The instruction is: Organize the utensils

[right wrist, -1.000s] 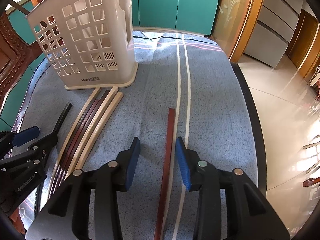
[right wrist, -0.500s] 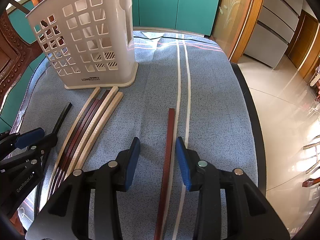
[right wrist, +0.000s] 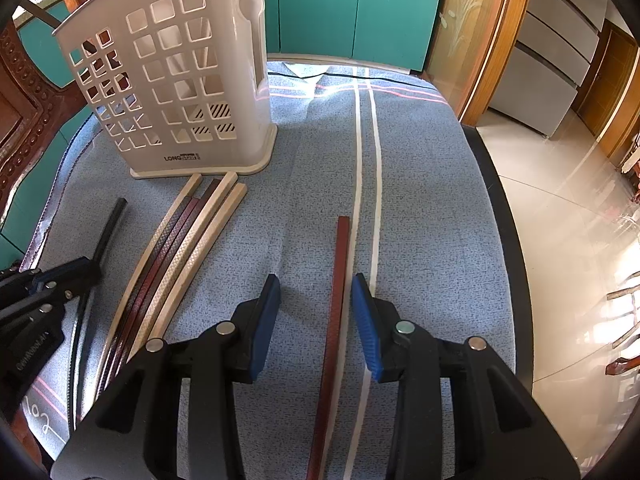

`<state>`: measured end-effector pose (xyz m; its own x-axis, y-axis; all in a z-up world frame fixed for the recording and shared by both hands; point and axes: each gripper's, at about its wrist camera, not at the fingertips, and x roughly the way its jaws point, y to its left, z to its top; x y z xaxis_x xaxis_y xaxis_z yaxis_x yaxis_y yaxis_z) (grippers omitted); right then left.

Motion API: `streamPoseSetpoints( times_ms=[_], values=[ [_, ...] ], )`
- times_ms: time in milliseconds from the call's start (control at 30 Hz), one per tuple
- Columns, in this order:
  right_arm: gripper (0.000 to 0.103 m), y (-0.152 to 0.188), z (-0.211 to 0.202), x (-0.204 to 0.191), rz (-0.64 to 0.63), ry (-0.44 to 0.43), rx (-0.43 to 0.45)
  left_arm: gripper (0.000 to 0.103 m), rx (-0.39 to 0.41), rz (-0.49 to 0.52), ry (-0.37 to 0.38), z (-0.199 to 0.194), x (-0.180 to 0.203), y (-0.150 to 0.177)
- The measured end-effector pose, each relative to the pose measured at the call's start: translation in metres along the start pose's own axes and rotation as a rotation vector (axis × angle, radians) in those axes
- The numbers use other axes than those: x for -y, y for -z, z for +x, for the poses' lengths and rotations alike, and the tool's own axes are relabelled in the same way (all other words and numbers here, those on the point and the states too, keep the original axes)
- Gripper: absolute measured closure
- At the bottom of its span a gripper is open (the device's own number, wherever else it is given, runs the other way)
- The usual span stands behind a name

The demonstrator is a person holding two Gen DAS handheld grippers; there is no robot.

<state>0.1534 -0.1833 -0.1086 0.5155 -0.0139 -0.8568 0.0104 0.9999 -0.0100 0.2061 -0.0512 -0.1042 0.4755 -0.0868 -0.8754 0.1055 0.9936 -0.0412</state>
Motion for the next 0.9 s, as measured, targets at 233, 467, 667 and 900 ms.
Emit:
streamPoseSetpoints(
  times_ms=[233, 467, 667, 900],
  values=[
    [0.096, 0.001, -0.004, -0.006, -0.031, -0.024, -0.006, 0.096, 0.049, -0.015, 0.008, -0.021, -0.002, 0.005],
    [0.097, -0.006, -0.038, -0.001, -0.001, -0.105, 0.086, 0.096, 0.137, -0.048, 0.018, -0.05, -0.013, 0.009],
    [0.097, -0.004, -0.095, 0.008, -0.015, -0.291, 0.286, 0.096, 0.21, -0.058, 0.077, -0.087, -0.018, 0.009],
    [0.096, 0.001, -0.142, 0.023, 0.032, -0.395, 0.388, 0.096, 0.318, -0.068, 0.131, -0.128, -0.026, 0.012]
  ],
)
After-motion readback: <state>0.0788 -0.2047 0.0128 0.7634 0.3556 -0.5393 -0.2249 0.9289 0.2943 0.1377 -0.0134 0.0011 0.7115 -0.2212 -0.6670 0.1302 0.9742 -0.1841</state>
